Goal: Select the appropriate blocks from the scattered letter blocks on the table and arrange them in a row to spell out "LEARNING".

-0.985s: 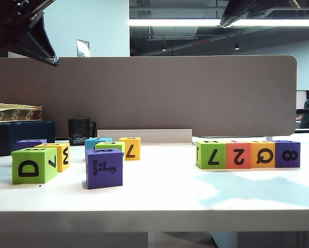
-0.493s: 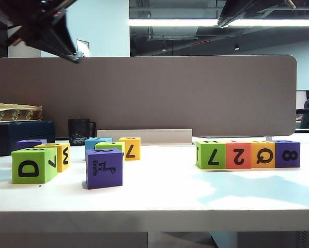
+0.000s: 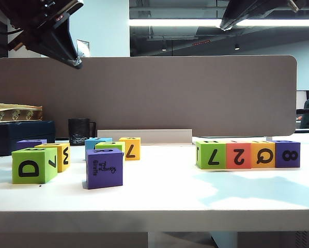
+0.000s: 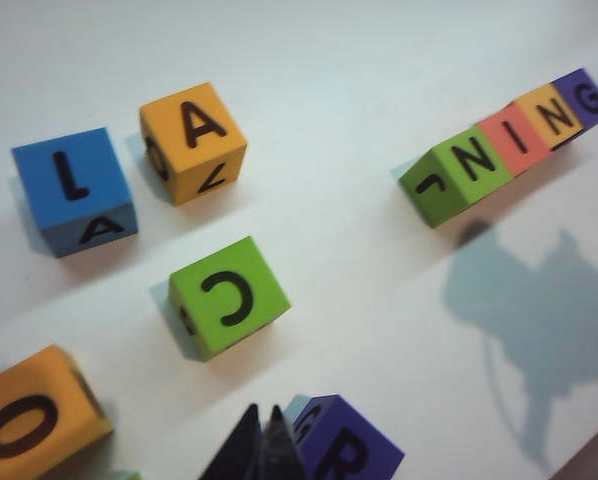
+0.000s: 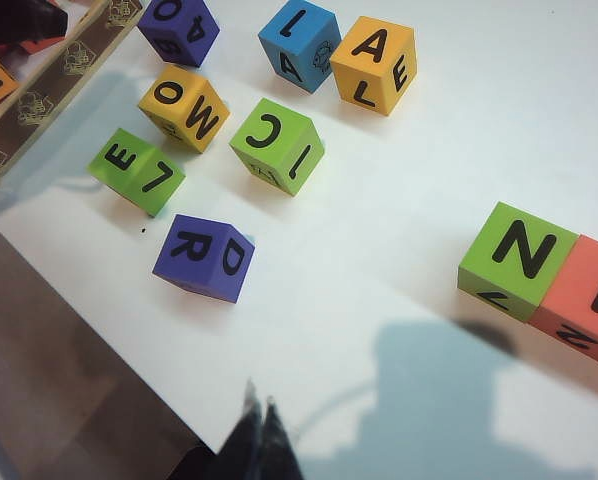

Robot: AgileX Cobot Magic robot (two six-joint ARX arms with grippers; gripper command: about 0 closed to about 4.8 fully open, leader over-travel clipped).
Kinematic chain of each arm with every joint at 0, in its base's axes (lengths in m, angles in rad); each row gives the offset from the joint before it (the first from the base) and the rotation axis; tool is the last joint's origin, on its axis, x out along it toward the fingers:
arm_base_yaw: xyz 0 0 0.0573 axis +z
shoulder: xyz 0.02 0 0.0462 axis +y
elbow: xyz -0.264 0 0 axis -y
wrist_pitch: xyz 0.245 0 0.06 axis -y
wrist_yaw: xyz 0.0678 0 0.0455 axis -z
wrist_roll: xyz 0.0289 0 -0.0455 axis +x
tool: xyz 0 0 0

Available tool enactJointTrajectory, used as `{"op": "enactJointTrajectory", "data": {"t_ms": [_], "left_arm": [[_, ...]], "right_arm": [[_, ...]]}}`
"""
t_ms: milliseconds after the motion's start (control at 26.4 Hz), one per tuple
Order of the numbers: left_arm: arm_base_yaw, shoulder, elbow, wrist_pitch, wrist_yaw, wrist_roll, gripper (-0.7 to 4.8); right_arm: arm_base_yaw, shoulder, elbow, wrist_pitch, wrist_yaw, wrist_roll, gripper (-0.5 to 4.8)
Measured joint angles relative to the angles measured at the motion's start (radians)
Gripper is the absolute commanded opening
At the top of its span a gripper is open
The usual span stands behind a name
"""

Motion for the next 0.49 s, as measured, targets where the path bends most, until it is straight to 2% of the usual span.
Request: {"op": "enactJointTrajectory", "data": {"t_ms": [152,379,493], "left_arm": [[0.0,0.0,0.0,0.007,0.0,0.0,-0.04],[0.0,0.0,0.0,0.007,-0.124,0.0,-0.04],[0.0,0.0,0.0,0.007,-0.131,0.0,0.0]], "right_arm": [[0.0,0.0,0.0,0.002,0.0,0.0,-0.01],[0.0,0.0,0.0,0.017,0.0,0.0,-0.01],[0.0,0.0,0.0,0.021,0.0,0.0,-0.01]]}}
